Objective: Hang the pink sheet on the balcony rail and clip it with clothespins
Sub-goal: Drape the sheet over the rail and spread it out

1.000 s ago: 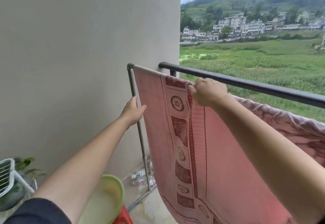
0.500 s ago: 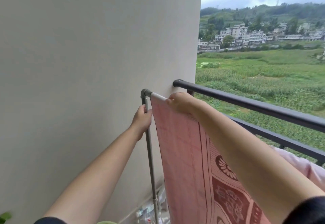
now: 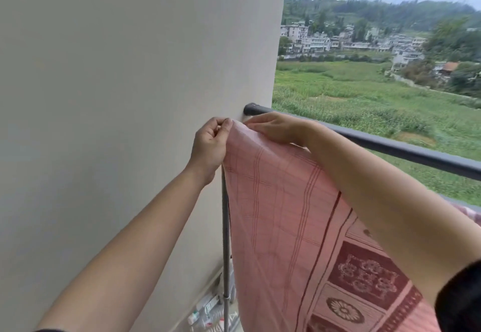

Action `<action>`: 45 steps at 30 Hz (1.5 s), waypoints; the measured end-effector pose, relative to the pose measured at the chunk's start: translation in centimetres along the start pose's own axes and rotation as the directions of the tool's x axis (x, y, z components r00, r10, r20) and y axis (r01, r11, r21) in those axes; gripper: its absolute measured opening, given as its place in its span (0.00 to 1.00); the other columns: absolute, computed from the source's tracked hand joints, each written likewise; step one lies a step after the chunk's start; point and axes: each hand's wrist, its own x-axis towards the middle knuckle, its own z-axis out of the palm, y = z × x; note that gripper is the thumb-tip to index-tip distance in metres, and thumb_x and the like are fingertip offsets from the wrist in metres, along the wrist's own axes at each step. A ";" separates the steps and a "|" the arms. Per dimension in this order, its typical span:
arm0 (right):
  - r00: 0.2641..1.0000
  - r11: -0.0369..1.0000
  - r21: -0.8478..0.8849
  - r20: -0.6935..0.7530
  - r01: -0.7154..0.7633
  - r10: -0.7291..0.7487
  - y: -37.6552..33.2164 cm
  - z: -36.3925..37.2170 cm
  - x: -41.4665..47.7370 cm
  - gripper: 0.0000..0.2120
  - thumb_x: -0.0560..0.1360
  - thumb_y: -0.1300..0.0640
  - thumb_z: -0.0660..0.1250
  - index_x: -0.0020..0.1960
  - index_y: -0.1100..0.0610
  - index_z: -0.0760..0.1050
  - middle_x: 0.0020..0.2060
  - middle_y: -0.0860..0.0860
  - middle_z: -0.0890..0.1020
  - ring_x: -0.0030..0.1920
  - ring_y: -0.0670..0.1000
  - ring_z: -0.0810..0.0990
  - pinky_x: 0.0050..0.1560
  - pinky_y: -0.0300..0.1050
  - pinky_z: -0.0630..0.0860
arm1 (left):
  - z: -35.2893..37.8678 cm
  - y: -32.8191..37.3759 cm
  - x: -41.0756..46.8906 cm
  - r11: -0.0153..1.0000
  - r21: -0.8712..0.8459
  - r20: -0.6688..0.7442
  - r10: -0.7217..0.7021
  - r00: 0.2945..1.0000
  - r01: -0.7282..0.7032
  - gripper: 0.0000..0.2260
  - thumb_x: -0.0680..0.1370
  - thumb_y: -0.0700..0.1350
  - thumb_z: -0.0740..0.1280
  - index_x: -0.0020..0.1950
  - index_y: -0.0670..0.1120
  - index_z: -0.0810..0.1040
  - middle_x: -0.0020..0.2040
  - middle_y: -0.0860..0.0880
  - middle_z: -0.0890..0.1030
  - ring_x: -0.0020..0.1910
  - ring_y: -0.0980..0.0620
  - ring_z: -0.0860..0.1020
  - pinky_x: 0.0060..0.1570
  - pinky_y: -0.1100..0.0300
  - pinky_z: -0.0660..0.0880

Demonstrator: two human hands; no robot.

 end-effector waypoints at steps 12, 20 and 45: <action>0.770 0.923 -0.379 -0.570 0.064 -0.287 -3.5 0.6 6.1 0.10 0.82 0.52 0.61 0.57 0.56 0.75 0.51 0.56 0.83 0.44 0.57 0.78 0.39 0.45 0.68 | -3.4 2.3 6.5 0.892 0.419 -0.169 0.264 0.950 -0.173 0.09 0.78 0.49 0.63 0.41 0.49 0.77 0.31 0.57 0.74 0.29 0.62 0.71 0.35 0.63 0.68; 0.969 0.844 -0.528 -0.244 -0.091 -0.048 -0.9 2.1 4.3 0.23 0.82 0.42 0.52 0.49 0.59 0.76 0.50 0.58 0.78 0.49 0.58 0.76 0.51 0.50 0.73 | -5.1 -7.5 4.3 0.690 0.661 -0.140 -0.271 0.952 0.294 0.17 0.78 0.48 0.59 0.31 0.43 0.69 0.34 0.39 0.74 0.38 0.38 0.72 0.34 0.56 0.63; 0.900 0.586 -0.777 -0.398 -0.228 -0.177 4.5 1.0 -12.9 0.30 0.74 0.24 0.44 0.39 0.47 0.70 0.29 0.44 0.75 0.28 0.44 0.74 0.28 0.41 0.70 | -1.1 -3.5 7.2 0.664 0.520 -0.442 -0.330 0.834 0.538 0.25 0.77 0.58 0.60 0.62 0.39 0.73 0.65 0.37 0.72 0.65 0.39 0.70 0.61 0.50 0.68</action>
